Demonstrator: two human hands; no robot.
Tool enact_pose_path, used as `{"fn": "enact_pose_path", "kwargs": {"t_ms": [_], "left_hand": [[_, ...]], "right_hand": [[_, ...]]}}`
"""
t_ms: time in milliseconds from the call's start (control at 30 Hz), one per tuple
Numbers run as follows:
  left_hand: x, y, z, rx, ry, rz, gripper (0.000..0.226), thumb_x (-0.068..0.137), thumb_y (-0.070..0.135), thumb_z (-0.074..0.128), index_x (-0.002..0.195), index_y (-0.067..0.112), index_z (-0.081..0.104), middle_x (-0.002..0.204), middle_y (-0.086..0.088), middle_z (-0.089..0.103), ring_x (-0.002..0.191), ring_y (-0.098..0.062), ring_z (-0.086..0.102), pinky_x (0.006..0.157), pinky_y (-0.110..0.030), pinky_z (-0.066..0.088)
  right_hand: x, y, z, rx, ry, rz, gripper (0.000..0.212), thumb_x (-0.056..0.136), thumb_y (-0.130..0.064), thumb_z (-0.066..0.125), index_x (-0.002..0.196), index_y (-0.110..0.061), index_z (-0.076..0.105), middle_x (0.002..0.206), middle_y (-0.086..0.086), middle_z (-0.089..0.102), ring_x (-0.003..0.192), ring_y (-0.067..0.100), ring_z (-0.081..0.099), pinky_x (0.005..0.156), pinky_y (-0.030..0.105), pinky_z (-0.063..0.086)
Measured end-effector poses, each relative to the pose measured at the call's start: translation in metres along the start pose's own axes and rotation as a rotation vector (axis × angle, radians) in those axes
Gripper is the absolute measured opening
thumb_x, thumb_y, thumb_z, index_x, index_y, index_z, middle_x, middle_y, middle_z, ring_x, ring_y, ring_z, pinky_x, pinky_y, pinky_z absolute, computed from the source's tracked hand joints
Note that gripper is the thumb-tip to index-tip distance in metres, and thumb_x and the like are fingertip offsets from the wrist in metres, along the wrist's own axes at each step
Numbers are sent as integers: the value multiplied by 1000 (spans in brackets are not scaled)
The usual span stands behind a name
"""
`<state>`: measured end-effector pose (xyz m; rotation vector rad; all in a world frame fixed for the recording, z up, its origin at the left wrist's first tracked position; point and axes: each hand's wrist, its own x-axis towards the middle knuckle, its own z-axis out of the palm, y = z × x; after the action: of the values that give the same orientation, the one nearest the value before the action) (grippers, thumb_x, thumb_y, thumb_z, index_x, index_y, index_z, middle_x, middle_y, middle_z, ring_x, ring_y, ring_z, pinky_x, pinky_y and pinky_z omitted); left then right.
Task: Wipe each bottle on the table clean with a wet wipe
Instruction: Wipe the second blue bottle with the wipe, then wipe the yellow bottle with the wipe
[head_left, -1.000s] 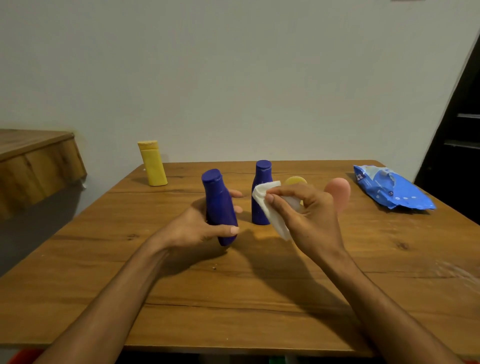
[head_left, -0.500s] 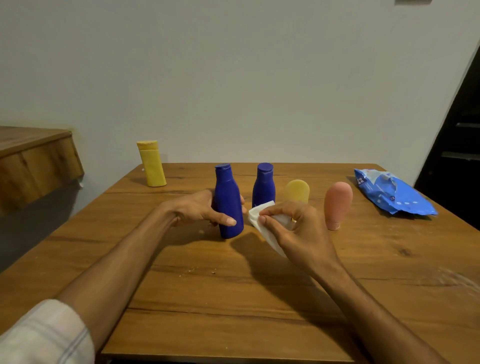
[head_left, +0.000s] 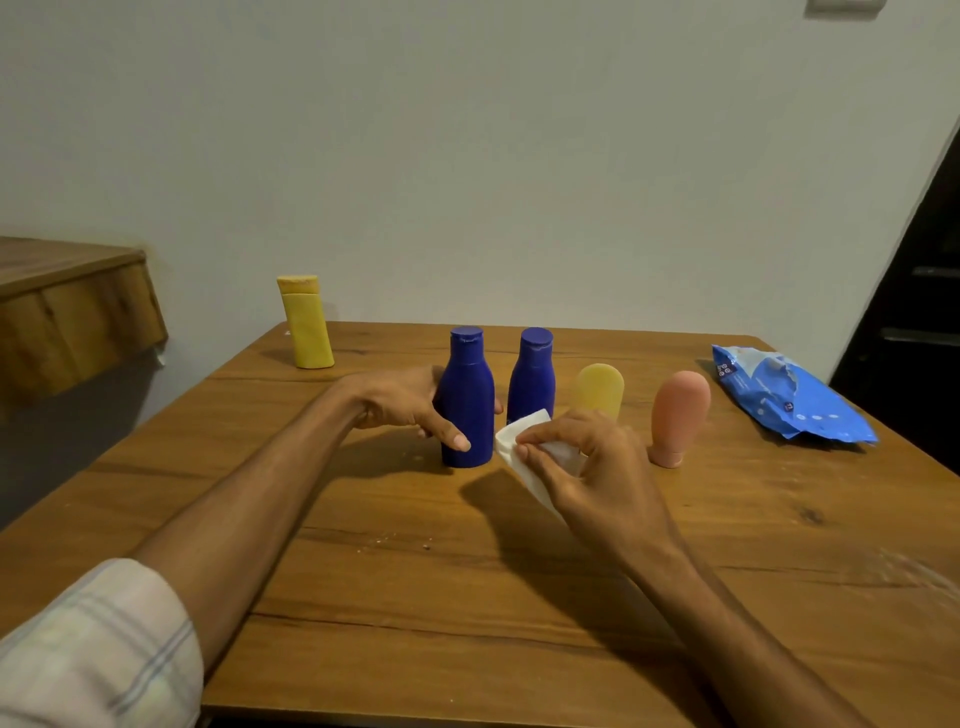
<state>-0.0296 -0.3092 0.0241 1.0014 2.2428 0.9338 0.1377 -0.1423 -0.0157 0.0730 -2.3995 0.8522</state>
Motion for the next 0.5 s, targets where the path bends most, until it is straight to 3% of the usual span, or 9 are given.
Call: {"fn": "enact_pose_path", "kwargs": {"t_ms": [100,233,367,433,500], "left_hand": [[2,0,-3,25,-17,-12,47,79,4,75,104,34,49,109,14,57,100,-7,58,87,-30,51],[0,-4,-5,75,-23,-15,76,66,20,85,132,21,46,130,0,58,116,-19,58,97,-42,51],[-6,-14,-14,107,-45,1,76,71,12,84,133,24,42,123,3,59,92,-9,62,81,-29,52],[-12,-22,-22,109,-59,-3,87,70,13,84,143,25,37,131,1,56,80,-1,63,80,-29,52],[-19,-32,-32,79,-48,-32,82,72,6,81,141,29,41,131,-1,57,71,1,62,80,-32,53]], "right_hand": [[-1,0,0,-19,-9,-2,21,82,-26,71,101,-20,72,104,-7,67,102,7,55,90,41,48],[-1,-1,-1,-34,-24,6,20,82,-26,72,101,-21,73,103,-7,67,102,7,54,90,41,47],[-3,-6,0,-2,-59,10,17,82,-26,71,99,-24,72,100,-11,66,97,2,55,85,33,49],[-6,-15,2,51,-148,33,14,84,-27,69,98,-27,71,98,-19,62,96,-4,53,84,22,47],[-8,-27,9,81,-244,40,13,86,-29,66,98,-31,70,96,-25,58,98,-6,50,86,21,45]]}}
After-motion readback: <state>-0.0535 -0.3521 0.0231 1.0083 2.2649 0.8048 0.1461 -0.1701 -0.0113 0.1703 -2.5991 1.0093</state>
